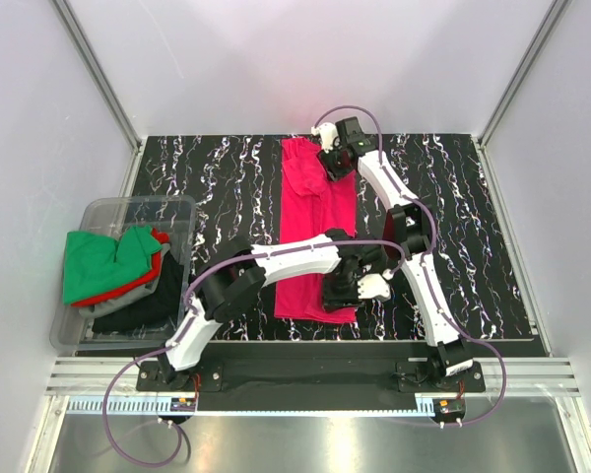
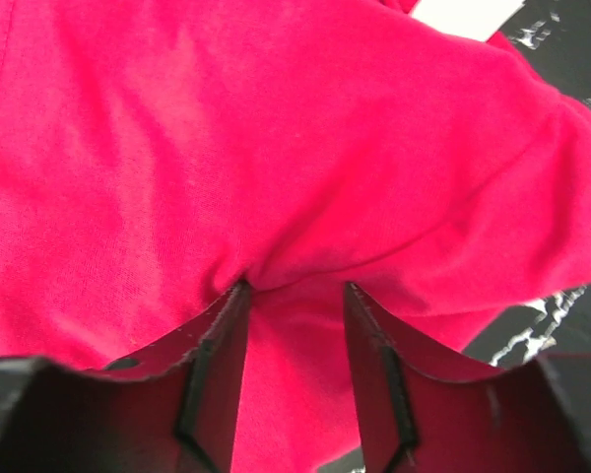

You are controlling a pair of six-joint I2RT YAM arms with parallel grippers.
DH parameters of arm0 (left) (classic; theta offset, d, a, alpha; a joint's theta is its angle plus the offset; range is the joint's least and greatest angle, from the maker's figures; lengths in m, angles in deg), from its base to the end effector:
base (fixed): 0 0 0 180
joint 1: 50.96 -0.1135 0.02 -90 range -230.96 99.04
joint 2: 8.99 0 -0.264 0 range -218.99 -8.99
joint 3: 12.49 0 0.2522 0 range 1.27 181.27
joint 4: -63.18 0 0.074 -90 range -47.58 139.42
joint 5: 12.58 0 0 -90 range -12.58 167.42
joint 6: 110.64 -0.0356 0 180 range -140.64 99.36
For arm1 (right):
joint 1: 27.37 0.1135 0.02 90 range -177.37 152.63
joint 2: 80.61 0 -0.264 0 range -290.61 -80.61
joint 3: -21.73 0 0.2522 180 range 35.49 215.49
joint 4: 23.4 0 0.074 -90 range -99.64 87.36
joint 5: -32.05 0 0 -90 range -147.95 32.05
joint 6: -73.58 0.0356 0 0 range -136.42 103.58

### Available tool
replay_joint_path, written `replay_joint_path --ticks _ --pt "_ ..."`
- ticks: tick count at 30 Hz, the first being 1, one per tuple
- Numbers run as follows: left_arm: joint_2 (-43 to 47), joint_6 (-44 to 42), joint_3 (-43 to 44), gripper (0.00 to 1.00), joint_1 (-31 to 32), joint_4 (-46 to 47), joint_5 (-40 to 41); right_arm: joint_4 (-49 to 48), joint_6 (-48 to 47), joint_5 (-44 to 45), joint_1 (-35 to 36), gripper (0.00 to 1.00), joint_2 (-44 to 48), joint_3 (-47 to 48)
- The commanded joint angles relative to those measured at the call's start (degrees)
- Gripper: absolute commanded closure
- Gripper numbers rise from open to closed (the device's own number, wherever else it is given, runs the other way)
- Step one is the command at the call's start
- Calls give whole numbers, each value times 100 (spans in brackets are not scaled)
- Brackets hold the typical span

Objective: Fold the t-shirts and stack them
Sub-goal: Fold the tshirt

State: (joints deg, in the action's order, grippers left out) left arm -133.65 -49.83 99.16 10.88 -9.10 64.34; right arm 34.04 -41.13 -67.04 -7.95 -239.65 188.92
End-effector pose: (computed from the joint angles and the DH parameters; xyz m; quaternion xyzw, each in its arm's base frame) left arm 0.1934 -0.3783 0.1656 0.7115 0.6922 -0.1207 0.0072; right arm 0.5521 0.2006 0.1610 -0.3766 0.8558 0.0582 0.3498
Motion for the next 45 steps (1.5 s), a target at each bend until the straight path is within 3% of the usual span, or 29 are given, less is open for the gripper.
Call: replay_joint_path --ticks 1,5,8,9,11,12,14,15,17,20,29,35,45 --pt "774 194 29 56 38 333 173 -97 167 249 27 49 855 22" --pt "2476 413 -383 49 3 438 822 -263 1203 -75 -253 46 2608 -829" --pt "3383 738 -840 44 -128 657 1000 -772 2205 -585 -360 45 3701 -2742" --pt "3561 1105 -1120 43 -259 823 1148 -921 2651 -908 -386 44 4375 -3818" --pt "3949 1920 -1411 43 -488 947 1159 -914 3005 -1296 -395 44 4985 -4826" --pt "4028 2265 -1708 43 -802 991 985 -888 3346 -1663 -395 44 5519 -5788" --pt "4133 3247 -2070 43 -1469 1123 416 -721 3656 -1991 -395 44 6171 -6663" --pt "4143 3514 -2446 43 -1734 1176 203 -616 3953 -2131 -404 44 6314 -7390" --pt "4082 4241 -2843 44 -2514 1422 -471 -265 4193 -2536 -404 46 6560 -7983" --pt "3801 4868 -3572 44 -3167 1721 -1106 -18 4667 -2765 -404 46 6614 -9299" --pt "3581 6090 -5059 40 -3346 3144 -1706 97 5046 -2291 -334 44 6702 -10516" --pt "3466 6478 -5517 38 -3223 3821 -1672 -158 5143 -2388 79 44 6545 -10579" --pt "3580 6725 -5824 49 -2976 4015 -1540 -500 5336 -2326 607 44 5999 -10342"
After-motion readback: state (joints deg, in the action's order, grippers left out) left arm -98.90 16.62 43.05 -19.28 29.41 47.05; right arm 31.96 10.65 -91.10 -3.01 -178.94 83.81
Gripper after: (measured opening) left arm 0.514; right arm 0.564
